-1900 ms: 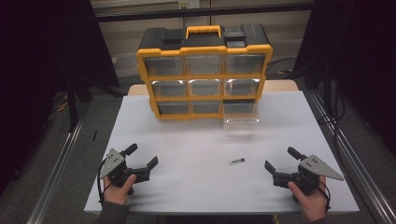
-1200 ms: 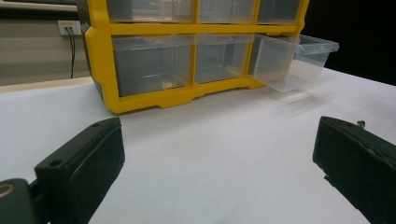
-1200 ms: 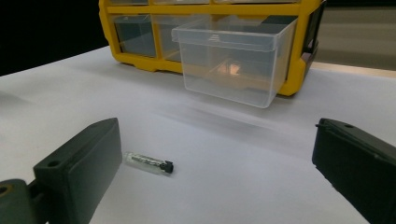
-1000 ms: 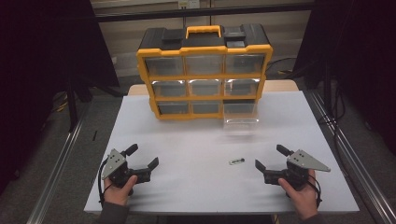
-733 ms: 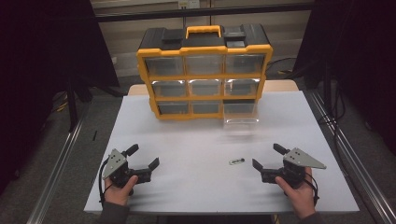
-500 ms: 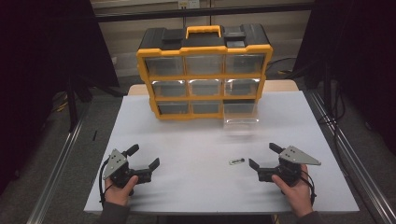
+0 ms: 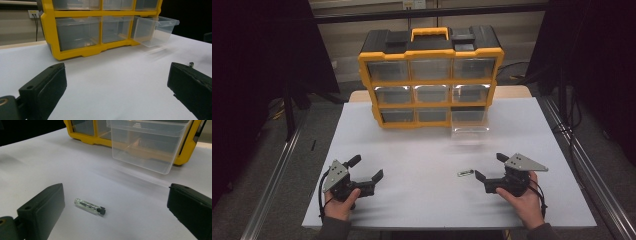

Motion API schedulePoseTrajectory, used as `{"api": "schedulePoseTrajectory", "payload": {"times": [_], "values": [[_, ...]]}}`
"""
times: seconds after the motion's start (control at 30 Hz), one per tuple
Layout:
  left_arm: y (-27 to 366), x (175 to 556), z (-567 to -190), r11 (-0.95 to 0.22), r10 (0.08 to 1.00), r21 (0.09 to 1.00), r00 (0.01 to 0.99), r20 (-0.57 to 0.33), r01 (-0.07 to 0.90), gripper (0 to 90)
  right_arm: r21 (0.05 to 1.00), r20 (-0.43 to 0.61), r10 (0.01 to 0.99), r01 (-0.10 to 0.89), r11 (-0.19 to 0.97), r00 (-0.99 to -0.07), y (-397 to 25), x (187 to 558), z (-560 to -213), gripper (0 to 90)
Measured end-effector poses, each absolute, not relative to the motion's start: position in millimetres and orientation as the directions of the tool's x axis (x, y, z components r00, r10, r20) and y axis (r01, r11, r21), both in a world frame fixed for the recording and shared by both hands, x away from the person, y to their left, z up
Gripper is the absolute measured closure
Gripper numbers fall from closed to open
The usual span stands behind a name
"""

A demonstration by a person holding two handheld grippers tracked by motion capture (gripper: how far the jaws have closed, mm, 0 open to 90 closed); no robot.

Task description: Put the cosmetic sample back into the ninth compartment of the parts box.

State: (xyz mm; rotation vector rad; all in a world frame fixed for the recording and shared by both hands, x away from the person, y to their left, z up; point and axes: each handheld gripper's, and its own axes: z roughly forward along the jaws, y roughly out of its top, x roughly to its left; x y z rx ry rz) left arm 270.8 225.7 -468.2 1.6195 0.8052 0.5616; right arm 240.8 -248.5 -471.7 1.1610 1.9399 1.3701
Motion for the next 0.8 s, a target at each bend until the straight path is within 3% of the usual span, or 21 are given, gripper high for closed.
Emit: {"api": "schedulePoseTrajectory", "payload": {"times": [0.8], "values": [[225.6,270.1,-467.9,-0.085,0.763,0.976,0.643,-0.066,0.2,2.6,0.863,0.094,0.804,0.451,0.228,-0.587,-234.8,261.7,-472.5,17.2]]}}
